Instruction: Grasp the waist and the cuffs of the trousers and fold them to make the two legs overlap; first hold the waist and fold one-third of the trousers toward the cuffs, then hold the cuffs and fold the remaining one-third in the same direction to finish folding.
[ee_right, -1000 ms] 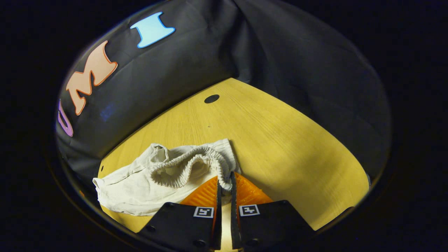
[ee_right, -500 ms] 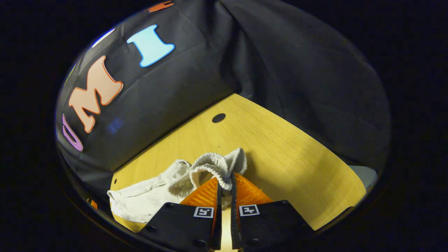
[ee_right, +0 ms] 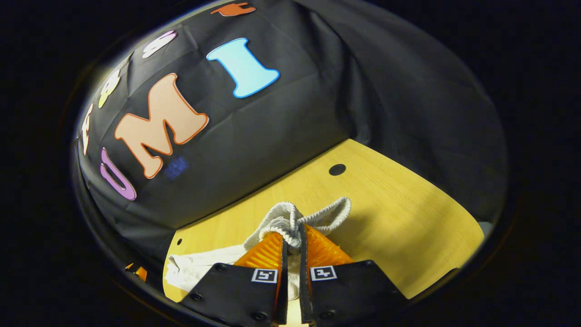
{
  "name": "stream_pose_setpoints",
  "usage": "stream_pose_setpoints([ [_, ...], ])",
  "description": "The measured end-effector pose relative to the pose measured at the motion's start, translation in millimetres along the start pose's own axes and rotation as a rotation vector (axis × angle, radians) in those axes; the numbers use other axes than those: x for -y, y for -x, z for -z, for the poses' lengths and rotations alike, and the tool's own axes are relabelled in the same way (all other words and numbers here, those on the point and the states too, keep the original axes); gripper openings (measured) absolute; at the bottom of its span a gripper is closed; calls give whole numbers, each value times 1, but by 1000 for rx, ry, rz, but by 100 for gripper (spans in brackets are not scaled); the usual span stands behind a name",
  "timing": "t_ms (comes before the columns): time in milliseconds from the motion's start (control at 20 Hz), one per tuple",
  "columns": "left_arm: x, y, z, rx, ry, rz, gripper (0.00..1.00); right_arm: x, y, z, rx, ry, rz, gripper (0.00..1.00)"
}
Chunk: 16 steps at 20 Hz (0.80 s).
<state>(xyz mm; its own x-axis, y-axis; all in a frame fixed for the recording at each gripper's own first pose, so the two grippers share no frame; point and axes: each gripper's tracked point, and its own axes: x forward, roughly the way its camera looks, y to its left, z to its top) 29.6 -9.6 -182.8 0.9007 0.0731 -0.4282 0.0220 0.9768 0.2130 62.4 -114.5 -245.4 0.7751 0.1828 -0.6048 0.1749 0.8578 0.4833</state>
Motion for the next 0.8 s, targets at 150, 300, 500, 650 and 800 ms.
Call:
stream_pose_setpoints([
  [150,-22,-5,3,-2,7,-4,96,-30,4,3,3,-7,-19,12],
  [300,-42,-6,8,3,25,-6,96,-64,6,5,13,6,-42,12],
  [500,-68,-9,21,-4,52,-10,96,-112,9,18,11,37,-81,12],
  [650,-88,-11,32,-11,69,-15,96,-147,6,35,-3,71,-108,12],
  [800,-104,-14,41,-17,78,-15,96,-178,2,57,-21,104,-129,12],
])
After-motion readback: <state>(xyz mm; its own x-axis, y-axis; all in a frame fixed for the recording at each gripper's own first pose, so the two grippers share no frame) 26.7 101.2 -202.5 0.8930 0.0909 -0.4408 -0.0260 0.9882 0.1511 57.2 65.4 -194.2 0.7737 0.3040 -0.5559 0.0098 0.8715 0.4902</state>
